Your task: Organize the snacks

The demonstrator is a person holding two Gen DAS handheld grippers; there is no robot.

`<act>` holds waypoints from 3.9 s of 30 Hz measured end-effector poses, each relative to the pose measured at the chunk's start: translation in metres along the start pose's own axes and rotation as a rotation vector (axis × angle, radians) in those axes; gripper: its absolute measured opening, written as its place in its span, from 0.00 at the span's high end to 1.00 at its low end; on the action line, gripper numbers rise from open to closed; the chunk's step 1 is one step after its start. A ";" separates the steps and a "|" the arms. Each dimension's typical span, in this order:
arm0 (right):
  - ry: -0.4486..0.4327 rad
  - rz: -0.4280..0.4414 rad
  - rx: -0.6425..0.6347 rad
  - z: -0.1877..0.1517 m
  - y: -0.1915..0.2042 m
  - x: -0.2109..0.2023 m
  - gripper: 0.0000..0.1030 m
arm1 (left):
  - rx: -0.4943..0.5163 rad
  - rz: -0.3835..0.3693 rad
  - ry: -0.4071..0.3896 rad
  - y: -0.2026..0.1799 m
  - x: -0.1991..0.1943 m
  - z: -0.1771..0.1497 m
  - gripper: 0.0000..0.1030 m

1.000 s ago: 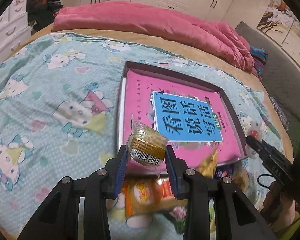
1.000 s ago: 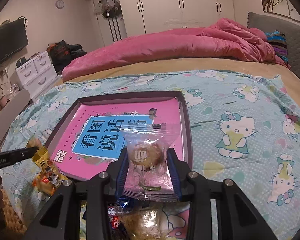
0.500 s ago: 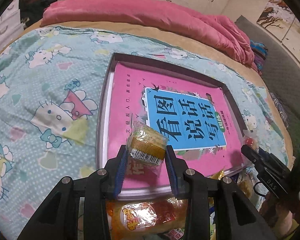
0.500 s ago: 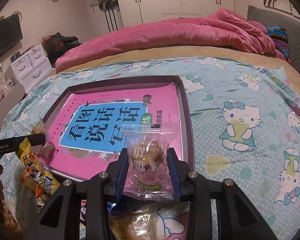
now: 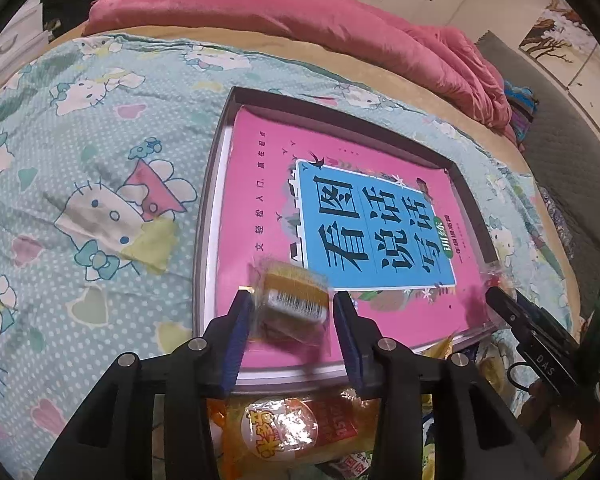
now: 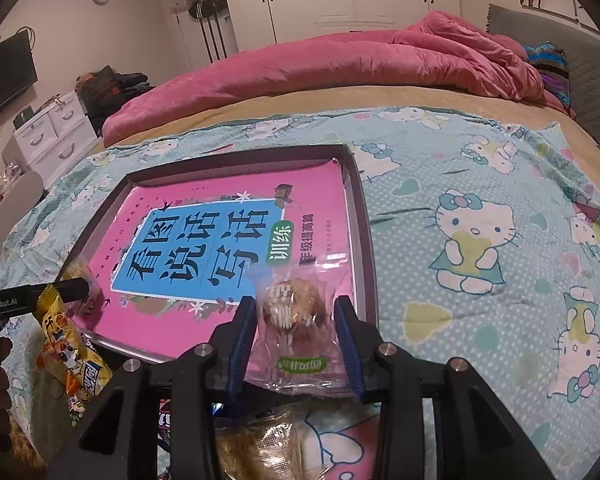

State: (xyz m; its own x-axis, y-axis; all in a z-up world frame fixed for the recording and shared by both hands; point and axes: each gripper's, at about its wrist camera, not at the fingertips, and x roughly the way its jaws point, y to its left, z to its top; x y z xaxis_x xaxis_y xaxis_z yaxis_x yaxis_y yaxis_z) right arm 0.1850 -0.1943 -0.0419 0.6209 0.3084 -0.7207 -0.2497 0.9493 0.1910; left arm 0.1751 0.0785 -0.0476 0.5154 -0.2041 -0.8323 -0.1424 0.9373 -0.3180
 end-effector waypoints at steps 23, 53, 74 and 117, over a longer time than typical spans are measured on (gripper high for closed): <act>-0.036 -0.092 -0.057 -0.006 0.000 -0.019 0.47 | -0.020 -0.055 -0.046 0.003 -0.039 -0.005 0.45; -0.090 -0.027 0.004 -0.014 -0.009 -0.061 0.30 | 0.028 -0.112 -0.099 -0.012 -0.084 -0.015 0.26; 0.000 0.023 -0.062 -0.042 0.003 -0.069 0.28 | 0.097 -0.149 -0.036 -0.033 -0.082 -0.035 0.26; 0.157 0.037 -0.133 -0.060 0.001 -0.015 0.38 | 0.146 -0.109 0.061 -0.062 -0.026 -0.046 0.27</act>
State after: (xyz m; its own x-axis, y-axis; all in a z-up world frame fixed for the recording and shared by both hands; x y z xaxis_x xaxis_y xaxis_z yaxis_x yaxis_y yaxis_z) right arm 0.1305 -0.2019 -0.0707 0.4883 0.3196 -0.8120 -0.3728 0.9177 0.1370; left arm 0.1317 0.0130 -0.0277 0.4682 -0.3189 -0.8241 0.0379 0.9390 -0.3418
